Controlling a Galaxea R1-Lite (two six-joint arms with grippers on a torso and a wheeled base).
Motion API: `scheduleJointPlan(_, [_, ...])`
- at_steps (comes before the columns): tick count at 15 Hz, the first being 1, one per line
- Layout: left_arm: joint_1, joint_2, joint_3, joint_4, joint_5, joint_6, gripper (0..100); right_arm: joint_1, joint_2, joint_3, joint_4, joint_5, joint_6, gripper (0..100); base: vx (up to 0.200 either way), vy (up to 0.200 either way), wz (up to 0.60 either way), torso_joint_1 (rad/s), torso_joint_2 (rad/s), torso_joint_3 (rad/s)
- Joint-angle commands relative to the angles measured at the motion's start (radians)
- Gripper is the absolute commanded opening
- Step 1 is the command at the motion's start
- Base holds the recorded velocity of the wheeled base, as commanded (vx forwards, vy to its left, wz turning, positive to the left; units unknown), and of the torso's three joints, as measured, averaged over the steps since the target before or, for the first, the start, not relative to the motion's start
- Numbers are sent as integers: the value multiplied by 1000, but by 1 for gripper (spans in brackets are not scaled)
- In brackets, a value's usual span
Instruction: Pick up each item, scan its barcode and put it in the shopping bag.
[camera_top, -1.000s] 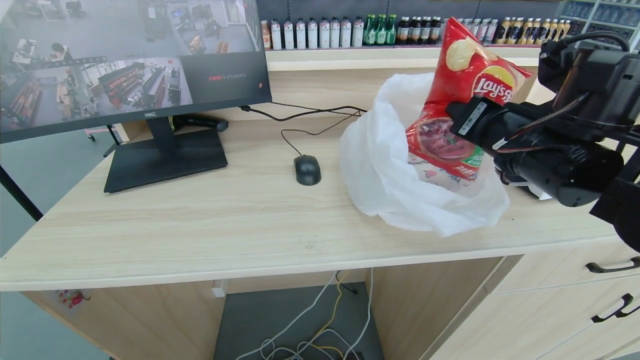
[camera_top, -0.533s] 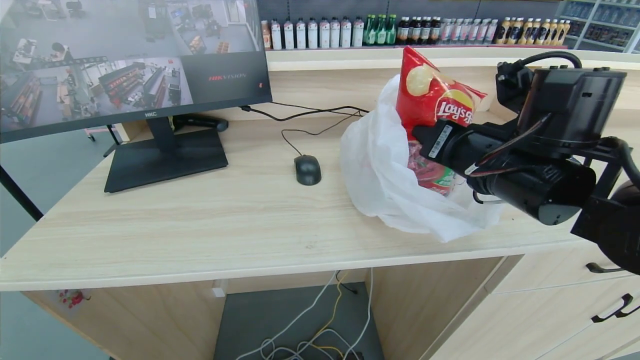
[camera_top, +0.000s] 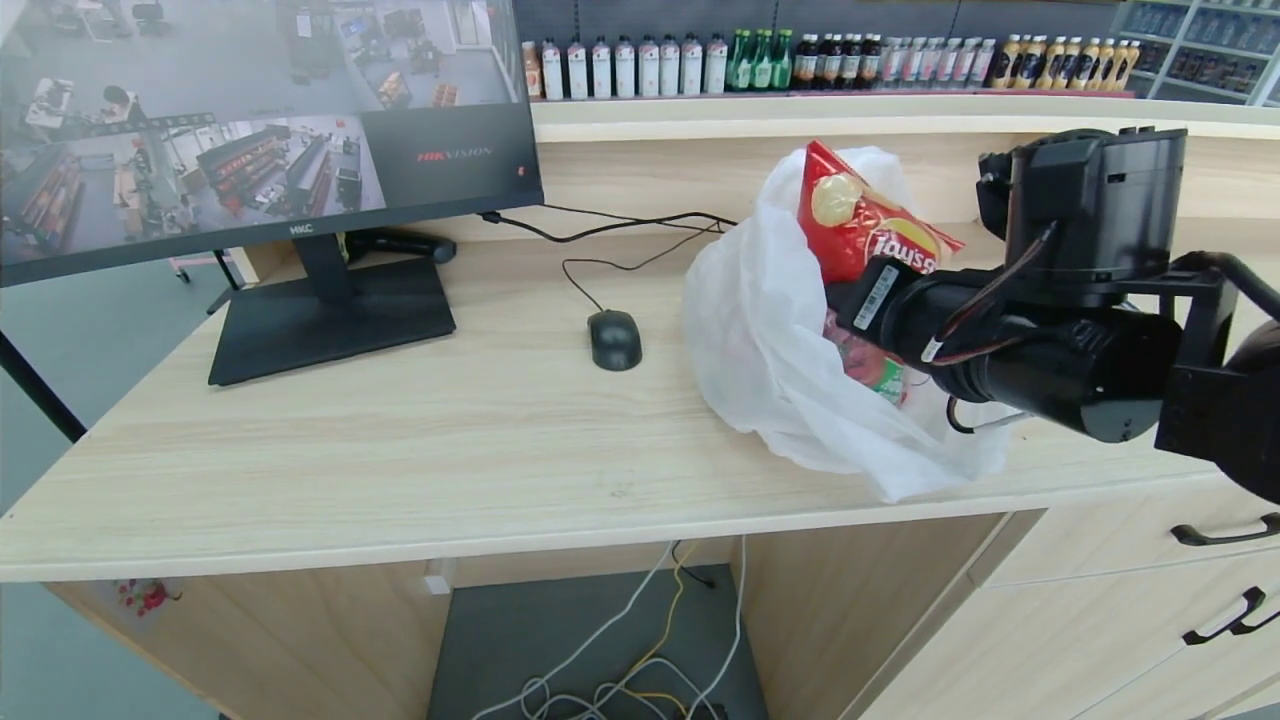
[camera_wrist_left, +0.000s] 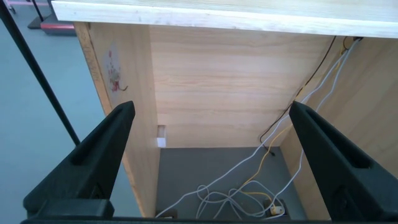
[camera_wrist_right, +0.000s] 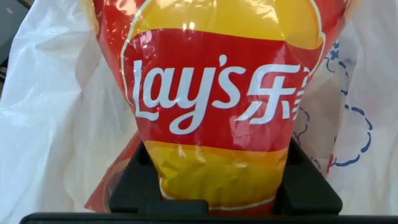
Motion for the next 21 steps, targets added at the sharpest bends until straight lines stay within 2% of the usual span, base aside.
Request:
scheduleJointPlan(1, [-1, 0, 0, 0, 0, 0, 100, -1, 3, -13, 4, 1, 11, 0, 0, 0, 0, 0, 0, 0])
scheduleJointPlan(6, [-1, 0, 0, 0, 0, 0, 100, -4, 16, -30, 69, 14, 34, 0, 0, 0, 0, 0, 0, 0])
scheduleJointPlan(12, [-1, 0, 0, 0, 1, 0, 100, -18, 51, -41, 64, 31, 35, 0, 0, 0, 0, 0, 0, 0])
scheduleJointPlan(13, [-1, 0, 0, 0, 1, 0, 100, -21, 55, -46, 64, 33, 35, 100, 0, 0, 0, 0, 0, 0])
scheduleJointPlan(21, [1, 0, 0, 0, 0, 0, 100, -16, 19, -55, 61, 25, 26, 100, 0, 0, 0, 0, 0, 0])
